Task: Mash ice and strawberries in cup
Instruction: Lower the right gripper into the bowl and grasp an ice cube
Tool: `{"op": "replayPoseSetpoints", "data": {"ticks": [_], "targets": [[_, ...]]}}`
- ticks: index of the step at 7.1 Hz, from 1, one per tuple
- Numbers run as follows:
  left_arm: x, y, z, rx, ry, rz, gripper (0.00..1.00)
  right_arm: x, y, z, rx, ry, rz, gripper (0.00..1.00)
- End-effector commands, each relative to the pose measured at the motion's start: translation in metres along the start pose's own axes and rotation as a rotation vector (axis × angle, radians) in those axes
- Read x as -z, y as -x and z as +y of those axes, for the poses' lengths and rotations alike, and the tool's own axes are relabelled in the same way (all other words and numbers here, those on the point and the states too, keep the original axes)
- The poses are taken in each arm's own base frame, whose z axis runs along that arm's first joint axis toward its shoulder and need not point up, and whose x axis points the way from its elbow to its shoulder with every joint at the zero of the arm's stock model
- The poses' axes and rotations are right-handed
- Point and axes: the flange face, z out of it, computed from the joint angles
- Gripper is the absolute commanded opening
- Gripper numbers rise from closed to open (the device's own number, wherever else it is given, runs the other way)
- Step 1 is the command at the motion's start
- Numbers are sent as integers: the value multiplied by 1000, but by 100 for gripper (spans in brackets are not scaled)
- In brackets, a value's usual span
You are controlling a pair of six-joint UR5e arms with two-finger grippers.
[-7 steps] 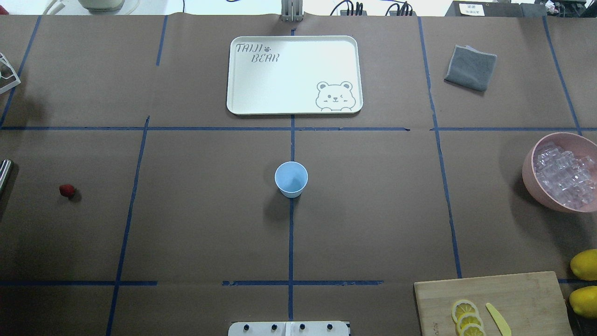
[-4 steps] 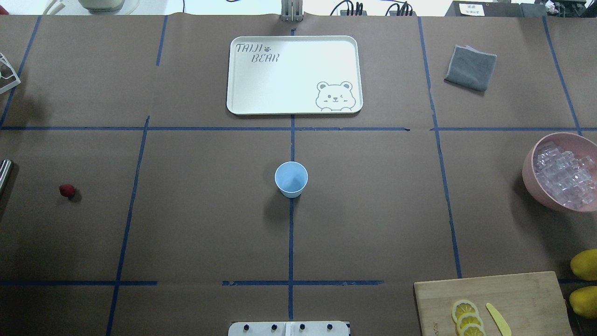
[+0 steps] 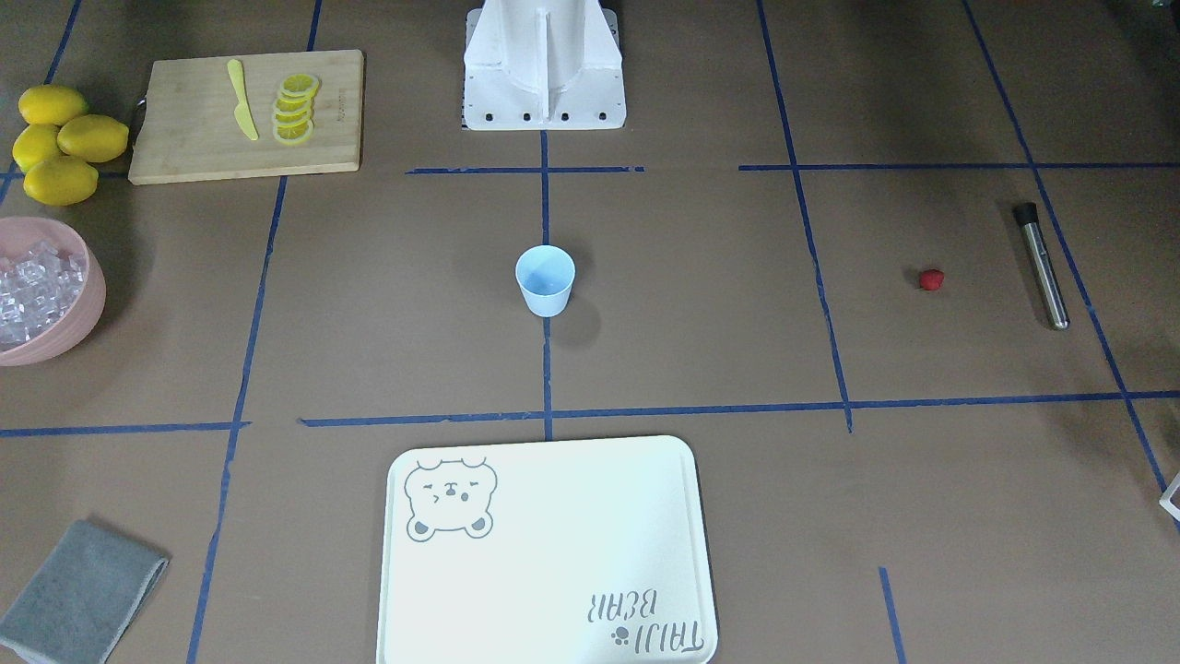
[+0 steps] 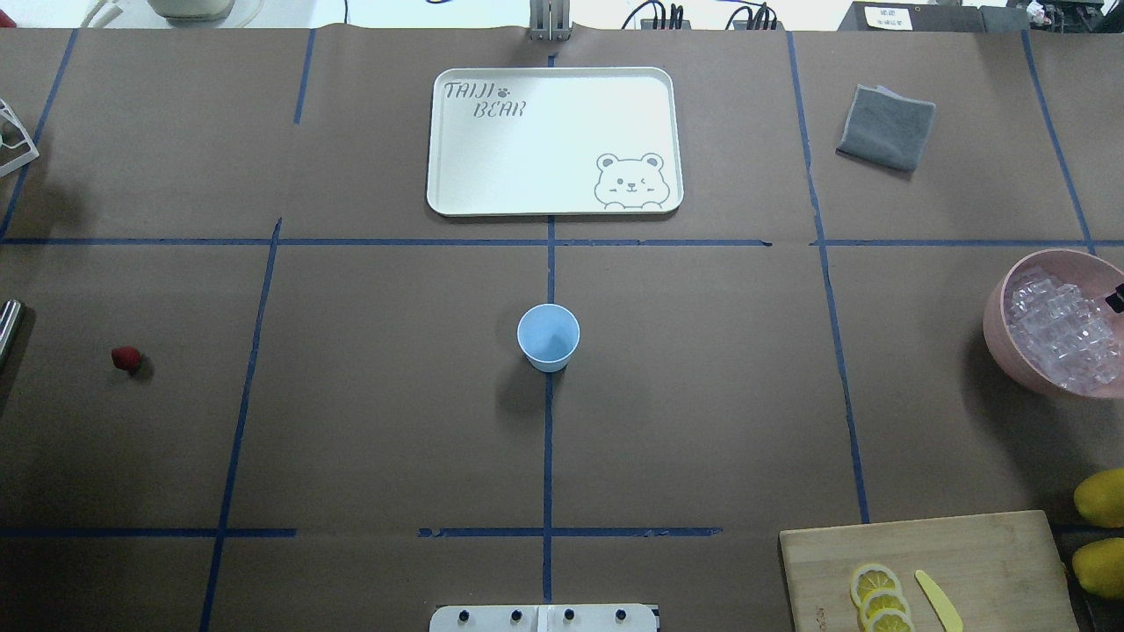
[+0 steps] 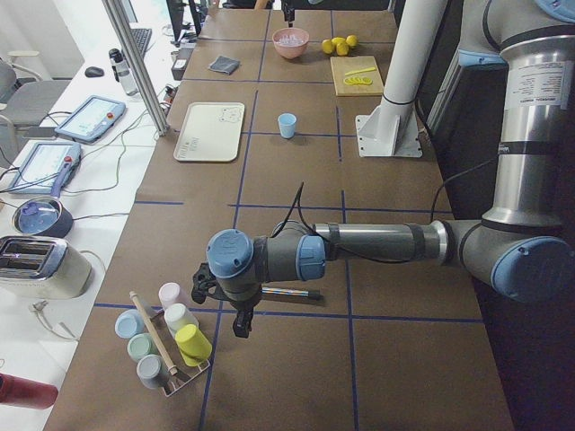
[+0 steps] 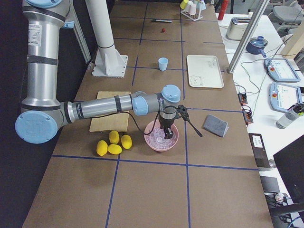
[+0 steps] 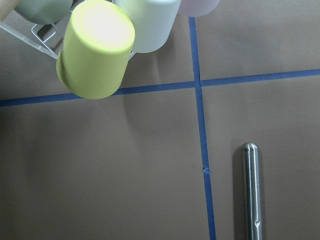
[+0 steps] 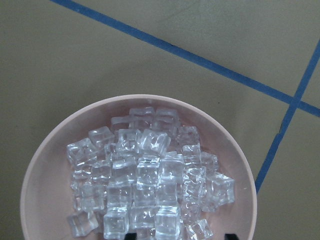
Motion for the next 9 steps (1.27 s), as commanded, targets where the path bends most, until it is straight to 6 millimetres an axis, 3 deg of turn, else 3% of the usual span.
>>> {"op": "replayPoseSetpoints", "data": {"ticks": [1, 9], "targets": [[0, 0, 0, 0, 0, 0, 100, -15, 9, -2, 25, 30, -3, 65], [1, -1, -1, -2, -2, 0, 100, -50, 12, -1, 54, 100, 43, 63]]}}
